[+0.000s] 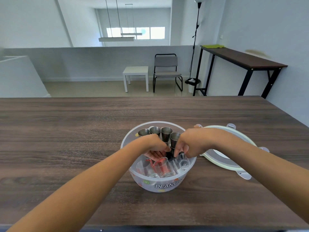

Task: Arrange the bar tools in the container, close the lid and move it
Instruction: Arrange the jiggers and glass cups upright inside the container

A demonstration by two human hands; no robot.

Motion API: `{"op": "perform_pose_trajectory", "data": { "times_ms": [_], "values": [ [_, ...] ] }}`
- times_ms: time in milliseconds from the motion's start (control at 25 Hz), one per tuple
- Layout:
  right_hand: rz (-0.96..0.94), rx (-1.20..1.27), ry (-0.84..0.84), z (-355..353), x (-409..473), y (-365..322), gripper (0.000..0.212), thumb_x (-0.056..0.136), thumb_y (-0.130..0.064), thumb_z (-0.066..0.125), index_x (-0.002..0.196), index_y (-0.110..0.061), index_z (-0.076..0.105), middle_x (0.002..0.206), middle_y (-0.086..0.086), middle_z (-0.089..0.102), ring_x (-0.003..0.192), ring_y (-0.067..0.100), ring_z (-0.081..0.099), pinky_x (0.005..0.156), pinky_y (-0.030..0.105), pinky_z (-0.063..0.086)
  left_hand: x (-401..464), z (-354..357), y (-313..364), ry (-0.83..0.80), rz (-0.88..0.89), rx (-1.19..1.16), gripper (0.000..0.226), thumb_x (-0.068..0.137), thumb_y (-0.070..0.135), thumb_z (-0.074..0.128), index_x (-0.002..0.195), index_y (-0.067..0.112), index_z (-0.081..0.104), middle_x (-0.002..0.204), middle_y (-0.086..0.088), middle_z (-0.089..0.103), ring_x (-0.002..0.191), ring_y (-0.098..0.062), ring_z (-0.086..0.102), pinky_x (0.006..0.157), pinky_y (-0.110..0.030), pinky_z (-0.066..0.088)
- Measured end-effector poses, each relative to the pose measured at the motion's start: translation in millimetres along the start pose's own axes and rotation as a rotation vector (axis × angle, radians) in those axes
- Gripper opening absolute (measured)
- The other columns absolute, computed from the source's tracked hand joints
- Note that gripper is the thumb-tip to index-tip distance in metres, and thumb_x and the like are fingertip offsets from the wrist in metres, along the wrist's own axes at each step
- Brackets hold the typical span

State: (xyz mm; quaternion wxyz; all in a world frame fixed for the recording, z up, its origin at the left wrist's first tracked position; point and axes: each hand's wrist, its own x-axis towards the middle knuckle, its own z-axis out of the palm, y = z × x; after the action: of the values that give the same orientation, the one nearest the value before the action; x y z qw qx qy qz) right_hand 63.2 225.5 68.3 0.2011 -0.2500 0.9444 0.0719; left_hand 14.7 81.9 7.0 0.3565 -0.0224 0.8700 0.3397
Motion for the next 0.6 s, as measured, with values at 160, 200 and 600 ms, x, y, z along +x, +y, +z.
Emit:
{"op": "perform_pose_trajectory", "data": {
  "times_ms": [160,200,600],
  "values": [
    [-0.014,-0.048,-0.078,-1.6,1.4,-2.3,0.05,0.081,-0.015,0.047,0.113,-0.052,0.058,0.089,-0.015,0.063,0.101,0.011,0.049,0.084,0.033,0.022,3.1,4.3,-0.7,0.026,-0.004,-0.057,0.018,0.087,0.02,0.061,0.076,0.006,0.06,0.071,-0.006,0.061,0.055,-0.012,0.057,0.055,-0.02,0.053],
    [-0.014,-0.063,-0.092,-2.0,2.6,-3.5,0.051,0.08,-0.015,0.048,0.112,-0.053,0.059,0.081,-0.016,0.06,0.102,0.012,0.05,0.083,0.033,0.024,1.6,3.6,-1.7,0.028,0.004,-0.062,0.016,0.087,0.018,0.06,0.076,0.006,0.059,0.07,-0.006,0.06,0.055,-0.012,0.057,0.056,-0.02,0.053],
    [-0.018,-0.079,-0.152,-9.3,8.0,-4.3,0.035,0.074,-0.023,0.063,0.101,-0.045,0.062,0.07,-0.022,0.049,0.1,0.012,0.051,0.095,0.045,0.025,-20.6,-17.8,1.5,0.237,0.182,-0.039,0.022,0.087,0.008,0.055,0.065,0.004,0.057,0.054,-0.008,0.06,0.031,-0.005,0.056,0.039,-0.019,0.052]
  ]
}}
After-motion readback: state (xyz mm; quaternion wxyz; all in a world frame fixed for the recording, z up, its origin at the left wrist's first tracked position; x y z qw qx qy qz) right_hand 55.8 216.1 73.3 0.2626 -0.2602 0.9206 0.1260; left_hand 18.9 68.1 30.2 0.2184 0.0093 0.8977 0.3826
